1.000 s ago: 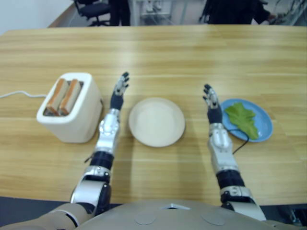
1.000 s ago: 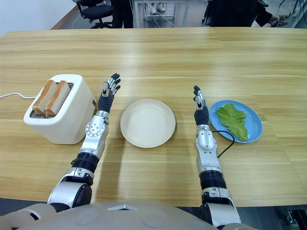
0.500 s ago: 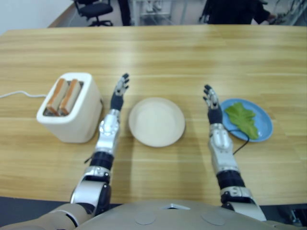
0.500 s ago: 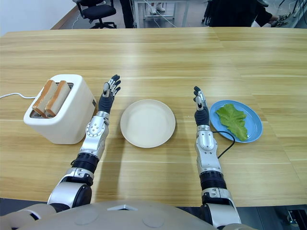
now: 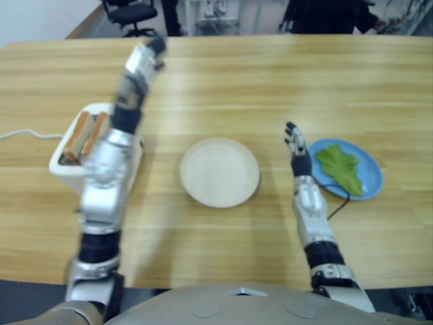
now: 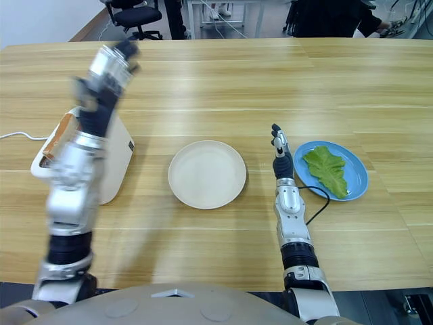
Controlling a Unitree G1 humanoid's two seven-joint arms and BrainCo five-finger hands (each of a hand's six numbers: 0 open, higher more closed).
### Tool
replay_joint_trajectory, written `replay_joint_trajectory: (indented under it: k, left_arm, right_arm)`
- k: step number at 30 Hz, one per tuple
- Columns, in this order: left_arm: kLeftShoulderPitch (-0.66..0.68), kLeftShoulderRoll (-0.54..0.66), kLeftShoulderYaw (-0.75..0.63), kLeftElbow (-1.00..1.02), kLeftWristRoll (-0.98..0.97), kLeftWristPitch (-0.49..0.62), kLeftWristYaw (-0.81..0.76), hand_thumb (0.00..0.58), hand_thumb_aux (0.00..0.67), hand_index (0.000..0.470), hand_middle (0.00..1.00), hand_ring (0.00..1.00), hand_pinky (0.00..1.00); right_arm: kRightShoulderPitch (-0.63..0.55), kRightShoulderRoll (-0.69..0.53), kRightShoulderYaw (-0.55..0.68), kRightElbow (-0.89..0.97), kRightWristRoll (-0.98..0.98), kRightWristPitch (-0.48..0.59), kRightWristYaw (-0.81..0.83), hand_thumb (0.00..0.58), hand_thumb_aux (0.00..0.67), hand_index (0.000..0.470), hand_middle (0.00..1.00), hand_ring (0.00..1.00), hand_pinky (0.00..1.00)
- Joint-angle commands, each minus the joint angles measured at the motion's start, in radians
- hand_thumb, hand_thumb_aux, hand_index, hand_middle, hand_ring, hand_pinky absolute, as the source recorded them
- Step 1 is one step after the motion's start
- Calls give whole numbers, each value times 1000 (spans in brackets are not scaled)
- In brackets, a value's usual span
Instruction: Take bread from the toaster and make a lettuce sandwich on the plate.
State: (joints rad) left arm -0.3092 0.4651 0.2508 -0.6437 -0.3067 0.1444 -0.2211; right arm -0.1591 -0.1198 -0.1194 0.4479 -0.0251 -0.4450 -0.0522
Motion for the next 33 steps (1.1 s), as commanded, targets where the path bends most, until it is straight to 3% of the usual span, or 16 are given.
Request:
replay_joint_trajectory:
  k: [1,3,6,11,18,33]
  left_arm:
    - [24,200,230,42,39,110,-42,0,0,0,0,0,0]
    - [99,304,274,128,188,93,-41,0,0,0,0,0,0]
    - [269,446,217,304,502,66,14,0,0,0,0,0,0]
    - [347,511,25,555,802,99,113,0,0,0,0,0,0]
    - [313,474,-93,615,908,127,116,0,0,0,0,0,0]
    - [338,476,-171,650,1067,211,73,0,0,0,0,0,0]
  right_arm:
    - [0,19,13,19,-8,14,-8,0,0,0,0,0,0]
    - [-7,24,18,26,-11,14,-8,0,0,0,0,0,0]
    - [-12,25,19,30,-11,15,-6,0,0,0,0,0,0]
    - [-11,20,17,28,-11,18,-1,0,0,0,0,0,0]
    - [-10,13,12,31,-8,20,4,0,0,0,0,0,0]
    - [4,8,3,23,-4,30,4,0,0,0,0,0,0]
